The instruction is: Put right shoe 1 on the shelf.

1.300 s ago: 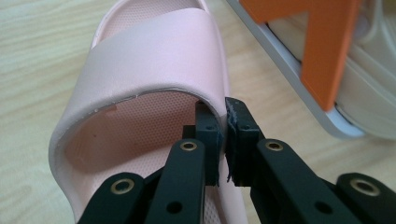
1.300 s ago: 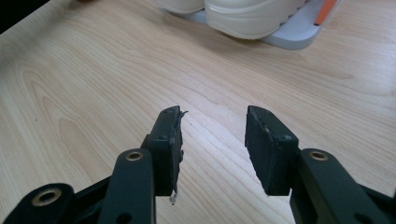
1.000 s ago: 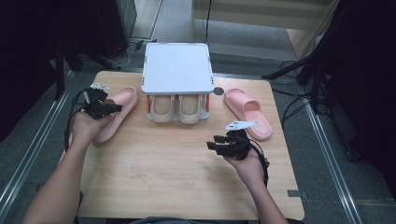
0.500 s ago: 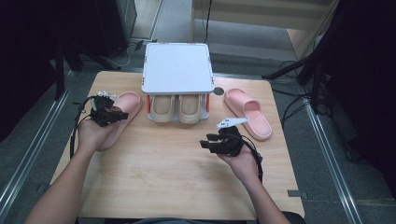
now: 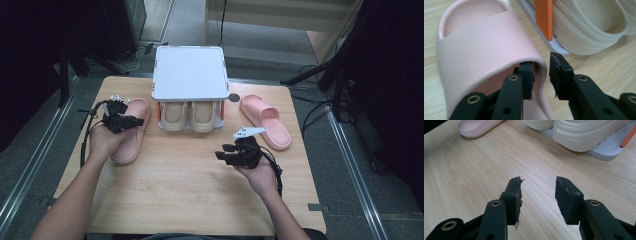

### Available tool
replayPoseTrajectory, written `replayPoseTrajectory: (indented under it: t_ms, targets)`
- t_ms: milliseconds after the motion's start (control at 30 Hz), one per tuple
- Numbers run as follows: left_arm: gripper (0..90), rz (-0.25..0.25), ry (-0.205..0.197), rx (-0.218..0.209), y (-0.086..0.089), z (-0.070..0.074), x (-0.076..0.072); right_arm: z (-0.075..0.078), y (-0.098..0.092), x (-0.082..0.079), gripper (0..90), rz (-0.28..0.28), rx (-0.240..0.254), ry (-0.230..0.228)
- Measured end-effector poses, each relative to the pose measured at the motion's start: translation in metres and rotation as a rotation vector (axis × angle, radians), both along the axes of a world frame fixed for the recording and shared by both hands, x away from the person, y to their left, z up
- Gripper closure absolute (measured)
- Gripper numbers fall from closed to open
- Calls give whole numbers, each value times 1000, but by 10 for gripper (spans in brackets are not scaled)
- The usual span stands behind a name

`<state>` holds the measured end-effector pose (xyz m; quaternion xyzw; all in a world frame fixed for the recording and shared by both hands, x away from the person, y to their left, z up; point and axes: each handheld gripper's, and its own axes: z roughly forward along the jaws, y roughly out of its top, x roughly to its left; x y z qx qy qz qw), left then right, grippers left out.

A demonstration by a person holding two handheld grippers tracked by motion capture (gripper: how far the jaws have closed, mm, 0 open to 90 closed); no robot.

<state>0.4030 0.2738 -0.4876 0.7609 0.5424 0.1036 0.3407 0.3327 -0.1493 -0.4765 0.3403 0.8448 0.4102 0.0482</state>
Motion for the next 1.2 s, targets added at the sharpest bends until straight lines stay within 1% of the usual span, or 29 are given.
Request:
replayPoseTrajectory:
  t_ms: [67, 167, 267, 400, 467, 567, 633, 733, 800, 867, 900, 967, 1033, 1100, 1167, 1200]
  targets:
    - [701, 0, 1, -12, 4, 4, -4, 0, -1, 0, 570, 0, 3, -2]
    - [693, -6, -3, -12, 11, 11, -11, 1, -3, 0, 570, -8, 8, -1]
    - [691, -14, 2, -15, 17, 18, -17, 2, -4, 0, 570, -9, 12, -3]
    - [662, -21, -4, 3, 24, 22, -25, 2, -3, 1, 570, -5, 18, -2]
    - [639, -12, -17, -1, 31, 23, -28, 3, -2, 1, 570, -1, 26, 0]
    - [616, 18, -31, -24, 42, 25, -30, 3, -1, 2, 570, 2, 32, 4]
    - [603, 35, -40, -32, 49, 25, -31, 3, -1, 4, 570, 6, 41, 6]
    - [580, 42, -50, -25, 58, 23, -31, 3, -1, 5, 570, 3, 63, 18]
    - [555, 55, -51, -20, 64, 19, -30, 4, -2, 6, 571, 2, 75, 18]
    - [536, 83, -41, -21, 70, 14, -28, 4, -3, 5, 572, 2, 78, 18]
    - [535, 94, -27, -27, 73, 12, -26, 4, -3, 5, 572, 2, 78, 15]
    - [536, 107, -19, -23, 77, 9, -24, 4, -3, 5, 572, 0, 75, 13]
    - [536, 110, -18, -27, 79, 6, -23, 4, -3, 5, 572, -1, 75, 13]
    - [532, 104, -12, -17, 78, 3, -21, 4, -4, 5, 572, -3, 72, 14]
    - [523, 88, 4, -9, 77, -1, -18, 3, -4, 5, 572, -5, 71, 13]
    - [518, 88, 10, -7, 76, -3, -17, 4, -4, 4, 572, -8, 71, 18]
